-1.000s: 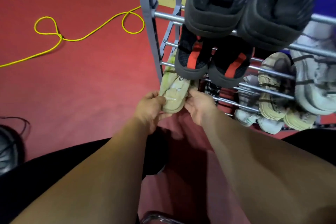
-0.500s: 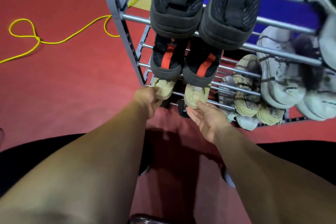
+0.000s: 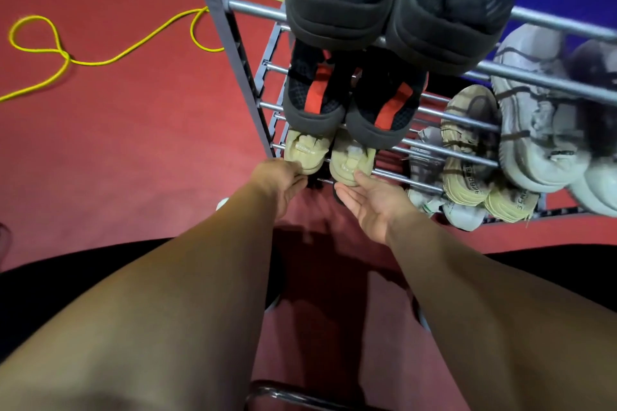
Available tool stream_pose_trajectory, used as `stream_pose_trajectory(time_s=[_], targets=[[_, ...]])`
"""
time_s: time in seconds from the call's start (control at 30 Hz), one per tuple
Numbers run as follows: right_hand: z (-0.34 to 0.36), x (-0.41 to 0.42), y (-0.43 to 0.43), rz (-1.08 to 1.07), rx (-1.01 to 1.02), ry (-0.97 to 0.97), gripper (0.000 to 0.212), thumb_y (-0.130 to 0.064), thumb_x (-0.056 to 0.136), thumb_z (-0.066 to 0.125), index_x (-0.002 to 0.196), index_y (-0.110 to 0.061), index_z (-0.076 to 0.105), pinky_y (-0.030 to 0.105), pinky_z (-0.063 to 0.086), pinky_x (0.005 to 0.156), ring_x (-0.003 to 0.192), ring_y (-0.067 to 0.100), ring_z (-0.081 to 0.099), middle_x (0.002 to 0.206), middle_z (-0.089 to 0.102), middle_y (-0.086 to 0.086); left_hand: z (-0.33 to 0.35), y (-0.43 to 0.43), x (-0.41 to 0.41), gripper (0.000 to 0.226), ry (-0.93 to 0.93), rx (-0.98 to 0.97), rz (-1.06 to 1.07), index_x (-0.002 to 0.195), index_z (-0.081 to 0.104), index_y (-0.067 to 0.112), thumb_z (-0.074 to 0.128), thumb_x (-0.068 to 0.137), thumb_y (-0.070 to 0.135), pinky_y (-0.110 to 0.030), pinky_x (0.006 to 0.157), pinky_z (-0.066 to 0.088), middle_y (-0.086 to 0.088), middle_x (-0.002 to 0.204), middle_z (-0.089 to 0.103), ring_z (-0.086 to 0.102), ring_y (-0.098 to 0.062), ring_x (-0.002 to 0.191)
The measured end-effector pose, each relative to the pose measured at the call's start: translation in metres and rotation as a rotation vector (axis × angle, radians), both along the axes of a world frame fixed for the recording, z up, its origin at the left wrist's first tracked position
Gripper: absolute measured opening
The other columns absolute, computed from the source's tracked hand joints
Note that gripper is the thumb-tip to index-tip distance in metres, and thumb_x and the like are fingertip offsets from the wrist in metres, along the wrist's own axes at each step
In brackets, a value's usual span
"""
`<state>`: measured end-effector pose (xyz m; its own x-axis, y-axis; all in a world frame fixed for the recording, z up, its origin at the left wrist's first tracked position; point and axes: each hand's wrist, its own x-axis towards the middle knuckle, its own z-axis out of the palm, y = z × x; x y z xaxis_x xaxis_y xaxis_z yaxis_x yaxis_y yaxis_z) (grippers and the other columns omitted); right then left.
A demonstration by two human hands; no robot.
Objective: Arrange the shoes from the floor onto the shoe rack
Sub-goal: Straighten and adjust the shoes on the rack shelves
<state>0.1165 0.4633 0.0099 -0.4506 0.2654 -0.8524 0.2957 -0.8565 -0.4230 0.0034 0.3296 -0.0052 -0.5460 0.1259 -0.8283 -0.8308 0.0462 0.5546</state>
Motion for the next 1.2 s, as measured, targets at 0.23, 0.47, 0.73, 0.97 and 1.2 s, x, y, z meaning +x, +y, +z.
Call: stream_pose_trajectory(time_s=[0.23,0.47,0.73,0.97,1.2], targets=[[0.0,-0.011,-0.003,0.019,0.037,-0.053,0.028,-0.01,0.1,0.065,0.123,0.005,0.064,0.032,0.064,0.081,0.102,0.027,0.075,0.113,0.073,0.021,0.0,0.0,-0.002,0.022,0.019,0.004,-0.009,0.121,0.059,-0.003,0.059,0.1,0.001,-0.029,0.081,0.063,-0.019,0.114,0.072,0.073,-0.025,0.101],[-0.002,-0.014,-0.007,-0.007,0.033,-0.043,0.029,-0.013,0.1,0.065,0.122,0.006,0.065,0.032,0.064,0.082,0.101,0.027,0.075,0.115,0.073,0.021,-0.001,0.001,-0.001,0.028,0.03,0.01,-0.004,0.127,0.056,-0.001,0.059,0.1,0.003,-0.027,0.076,0.063,-0.019,0.116,0.071,0.074,-0.024,0.097],[-0.004,-0.021,-0.003,-0.034,0.044,-0.056,0.029,-0.014,0.1,0.065,0.119,0.007,0.064,0.03,0.064,0.077,0.1,0.026,0.074,0.115,0.07,0.021,0.003,0.007,-0.004,0.022,0.041,0.028,-0.012,0.121,0.056,-0.003,0.058,0.101,0.003,-0.033,0.083,0.063,-0.021,0.115,0.07,0.073,-0.027,0.103],[-0.008,-0.026,-0.003,-0.036,0.082,-0.099,0.022,-0.015,0.099,0.067,0.11,0.004,0.067,0.034,0.062,0.088,0.098,0.026,0.074,0.112,0.071,0.02,0.004,0.01,-0.003,0.022,0.022,0.033,0.001,0.122,0.055,-0.003,0.058,0.101,0.003,-0.031,0.081,0.063,-0.022,0.116,0.07,0.072,-0.028,0.105],[-0.011,-0.029,-0.003,-0.061,0.065,-0.14,0.017,-0.017,0.097,0.07,0.105,-0.002,0.069,0.033,0.062,0.085,0.097,0.025,0.073,0.112,0.071,0.018,0.008,0.012,-0.002,0.002,0.004,0.02,0.006,0.1,0.057,0.004,0.058,0.101,0.002,-0.035,0.091,0.06,-0.021,0.118,0.07,0.071,-0.028,0.109]])
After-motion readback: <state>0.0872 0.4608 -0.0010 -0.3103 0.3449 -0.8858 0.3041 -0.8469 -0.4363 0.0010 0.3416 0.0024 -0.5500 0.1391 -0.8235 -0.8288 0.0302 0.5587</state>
